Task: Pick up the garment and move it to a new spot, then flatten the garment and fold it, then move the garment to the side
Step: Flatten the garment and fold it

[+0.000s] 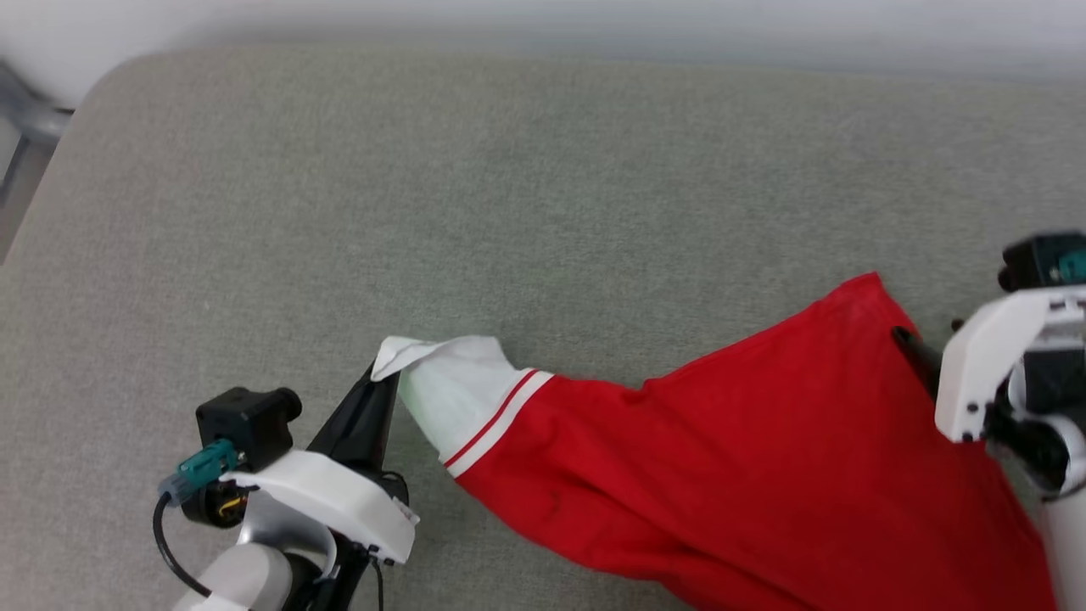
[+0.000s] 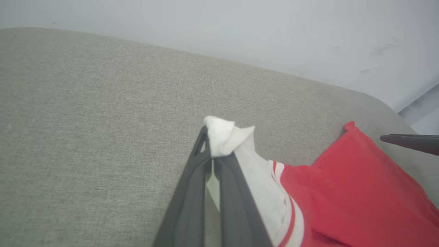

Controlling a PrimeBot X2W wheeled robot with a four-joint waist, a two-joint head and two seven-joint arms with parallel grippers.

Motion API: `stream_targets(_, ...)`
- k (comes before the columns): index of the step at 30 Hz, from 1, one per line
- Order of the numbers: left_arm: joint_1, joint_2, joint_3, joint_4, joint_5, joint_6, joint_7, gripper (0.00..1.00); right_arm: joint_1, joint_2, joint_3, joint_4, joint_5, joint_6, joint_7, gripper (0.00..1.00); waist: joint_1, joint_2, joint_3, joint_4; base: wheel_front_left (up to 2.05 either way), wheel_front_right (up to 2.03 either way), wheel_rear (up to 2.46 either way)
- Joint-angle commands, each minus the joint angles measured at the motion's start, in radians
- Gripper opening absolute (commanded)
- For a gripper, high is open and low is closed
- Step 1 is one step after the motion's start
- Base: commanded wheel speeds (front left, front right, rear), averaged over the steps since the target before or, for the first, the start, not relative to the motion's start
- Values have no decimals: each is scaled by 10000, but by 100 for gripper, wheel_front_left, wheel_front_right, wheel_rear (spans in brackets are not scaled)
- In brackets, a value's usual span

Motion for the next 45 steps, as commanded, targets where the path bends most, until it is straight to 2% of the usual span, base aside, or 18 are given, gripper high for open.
stream_targets(1,-307,-88,-39,5,85,-106,-89,0,-587,-109,242,13,91,-4,604,100,-2,0,506,379,0,0,0)
stream_targets(8,-846,-285,-107,201,139,-361,-326,0,-1817,-661,1118,607,69,-4,1701,100,-2,0,1153,719,0,0,0)
stream_targets(13,-939,-409,-159,417,57,-465,-419,0,-1616,-574,1592,1794,428,-2,2909,100,-2,0,1287,804,0,0,0)
stream_targets(14,-940,-414,-165,464,32,-490,-430,0,-1491,-576,1692,1956,461,-2,3158,74,-2,0,1290,815,0,0,0)
stream_targets(15,-937,-422,-166,511,15,-509,-437,0,-1395,-563,1736,2100,540,-2,3391,29,-2,0,1286,822,0,0,0)
stream_targets(16,-935,-433,-167,547,13,-519,-460,0,-1329,-514,1715,2182,631,-1,3528,0,-2,0,1275,822,0,0,0)
stream_targets(19,-890,-473,-152,643,-101,-503,-396,0,-1303,-525,1723,2213,618,-2,3579,0,-2,0,1220,812,0,0,0)
stream_targets(24,-797,-354,-34,759,-170,-445,-378,0,-1599,-561,1521,1945,753,-4,2878,0,-2,0,864,669,0,0,0)
stream_targets(26,-792,-262,55,761,-166,-373,-407,0,-1777,-599,1455,1749,697,-4,2401,0,-2,0,658,556,0,0,0)
stream_targets(27,-877,-98,237,701,-244,-369,-372,0,-1976,-554,1262,1425,554,-5,1579,0,-2,0,313,354,0,0,0)
stream_targets(32,-1438,284,611,576,-288,-330,-193,0,-2240,-438,1082,993,148,-5,539,0,-2,0,-168,-94,0,0,0)
stream_targets(38,-2895,633,925,886,-190,-541,147,0,-2801,-271,821,673,-486,-5,-592,0,-2,0,-490,-624,0,0,0)
stream_targets(45,-5390,558,1144,2151,-237,-963,589,0,-4137,29,361,774,-1544,-5,-1743,0,-2,0,-322,-1074,0,0,0)
